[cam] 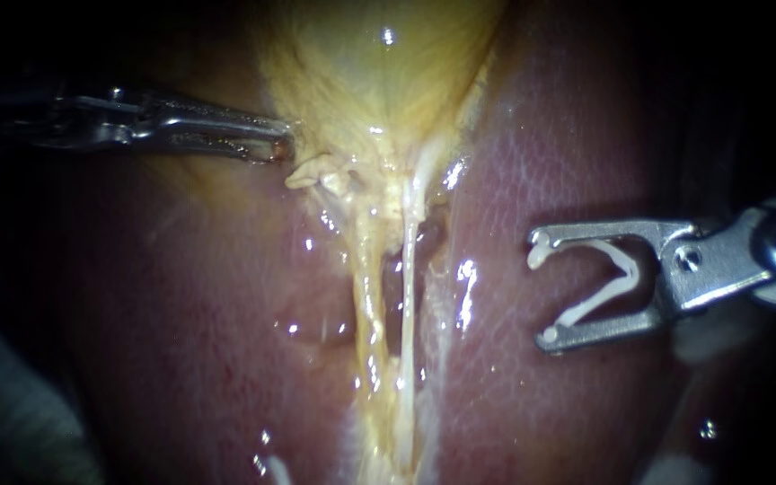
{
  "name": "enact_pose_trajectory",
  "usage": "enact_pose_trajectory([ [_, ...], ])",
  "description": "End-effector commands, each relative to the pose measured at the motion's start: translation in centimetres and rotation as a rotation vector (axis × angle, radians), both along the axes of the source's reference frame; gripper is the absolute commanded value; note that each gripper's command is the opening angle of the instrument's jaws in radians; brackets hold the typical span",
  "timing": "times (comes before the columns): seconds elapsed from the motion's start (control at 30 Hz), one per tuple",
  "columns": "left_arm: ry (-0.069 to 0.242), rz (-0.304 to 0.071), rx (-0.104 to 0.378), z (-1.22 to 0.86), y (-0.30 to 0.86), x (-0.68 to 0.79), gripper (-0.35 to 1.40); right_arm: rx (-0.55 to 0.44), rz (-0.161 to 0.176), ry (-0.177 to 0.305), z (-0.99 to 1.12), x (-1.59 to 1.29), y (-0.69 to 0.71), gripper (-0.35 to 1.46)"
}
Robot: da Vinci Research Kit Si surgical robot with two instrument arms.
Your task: Grabbing gallbladder
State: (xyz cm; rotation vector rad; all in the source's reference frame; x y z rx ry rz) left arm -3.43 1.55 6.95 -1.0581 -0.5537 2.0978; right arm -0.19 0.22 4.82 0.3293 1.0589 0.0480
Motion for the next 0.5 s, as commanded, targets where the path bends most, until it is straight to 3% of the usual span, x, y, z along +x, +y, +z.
enact_pose_trajectory([
  [0.03,-0.001,0.001,0.0,0.0,0.0,0.0,-0.35,0.0,0.0,0.0,0.0,0.0,0.0,0.48],
  [0.27,0.0,-0.002,0.003,-0.14,0.0,0.05,-0.35,0.0,0.0,0.0,0.0,0.0,0.0,0.48],
  [0.43,-0.011,-0.01,0.011,-0.42,-0.02,0.08,-0.35,0.0,0.0,0.0,0.0,0.0,0.0,0.48],
  [0.5,-0.015,-0.012,0.014,-0.52,-0.03,0.08,-0.25,0.0,0.0,0.0,0.0,0.0,0.0,0.48],
])
